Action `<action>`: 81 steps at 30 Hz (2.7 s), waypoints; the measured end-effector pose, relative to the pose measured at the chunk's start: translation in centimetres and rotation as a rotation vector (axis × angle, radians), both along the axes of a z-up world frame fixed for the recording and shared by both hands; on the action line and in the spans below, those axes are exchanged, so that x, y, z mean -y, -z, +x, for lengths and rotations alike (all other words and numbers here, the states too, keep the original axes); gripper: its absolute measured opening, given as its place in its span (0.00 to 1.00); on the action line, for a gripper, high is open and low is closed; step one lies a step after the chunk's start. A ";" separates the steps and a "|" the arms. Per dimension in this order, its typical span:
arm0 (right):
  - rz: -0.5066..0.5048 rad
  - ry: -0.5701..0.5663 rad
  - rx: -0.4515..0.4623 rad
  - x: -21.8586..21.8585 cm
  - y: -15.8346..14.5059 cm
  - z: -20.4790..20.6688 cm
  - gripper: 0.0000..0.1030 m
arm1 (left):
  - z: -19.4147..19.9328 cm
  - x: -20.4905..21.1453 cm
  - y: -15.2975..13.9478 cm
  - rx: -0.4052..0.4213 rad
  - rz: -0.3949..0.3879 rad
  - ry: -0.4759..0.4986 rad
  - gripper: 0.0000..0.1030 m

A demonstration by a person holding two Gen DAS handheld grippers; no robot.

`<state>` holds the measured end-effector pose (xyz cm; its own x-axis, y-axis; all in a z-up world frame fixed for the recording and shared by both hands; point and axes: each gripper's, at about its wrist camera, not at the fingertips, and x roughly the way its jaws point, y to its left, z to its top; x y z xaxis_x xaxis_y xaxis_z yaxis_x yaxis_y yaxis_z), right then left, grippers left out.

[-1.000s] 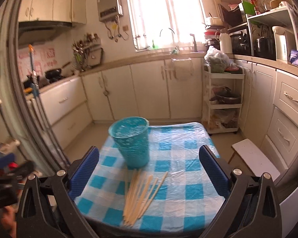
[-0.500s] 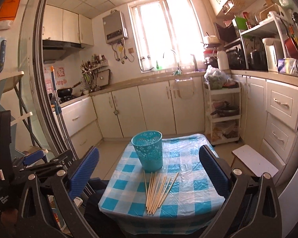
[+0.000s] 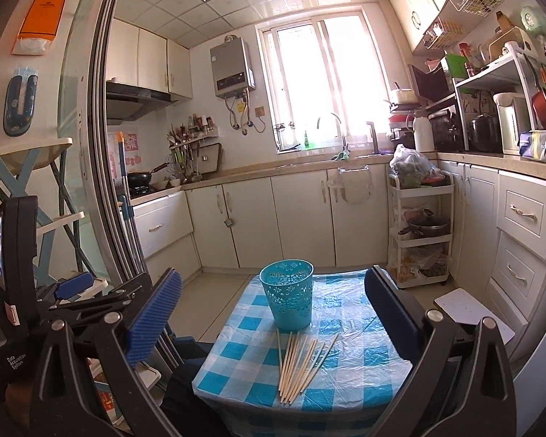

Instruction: Organize utensils

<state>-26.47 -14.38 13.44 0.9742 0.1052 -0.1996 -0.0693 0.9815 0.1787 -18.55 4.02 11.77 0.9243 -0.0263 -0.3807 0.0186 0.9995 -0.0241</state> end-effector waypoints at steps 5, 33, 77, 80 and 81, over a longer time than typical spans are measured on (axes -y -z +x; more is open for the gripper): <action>-0.002 -0.005 -0.002 -0.1 -0.3 0.0 0.94 | -0.1 0.1 0.0 0.001 0.001 -0.001 0.93; -0.006 -0.020 -0.010 -0.8 -0.6 -0.1 0.94 | -0.4 0.3 -0.1 0.009 -0.002 -0.003 0.93; 0.080 0.014 -0.711 4.8 20.4 21.9 0.61 | 17.4 1.7 16.5 -0.453 -0.009 0.060 0.93; 0.096 0.036 -0.746 5.6 22.2 24.1 0.47 | 19.9 2.6 18.6 -0.497 -0.015 0.071 0.93; 0.098 0.045 -0.754 5.8 22.7 24.8 0.45 | 20.7 2.8 19.2 -0.511 -0.016 0.072 0.93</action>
<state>-1.66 -20.21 -9.26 0.5816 0.1201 -0.8046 0.1459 0.9576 0.2484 2.14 1.22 -7.40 0.6162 -0.0925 -0.7821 0.0688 0.9956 -0.0636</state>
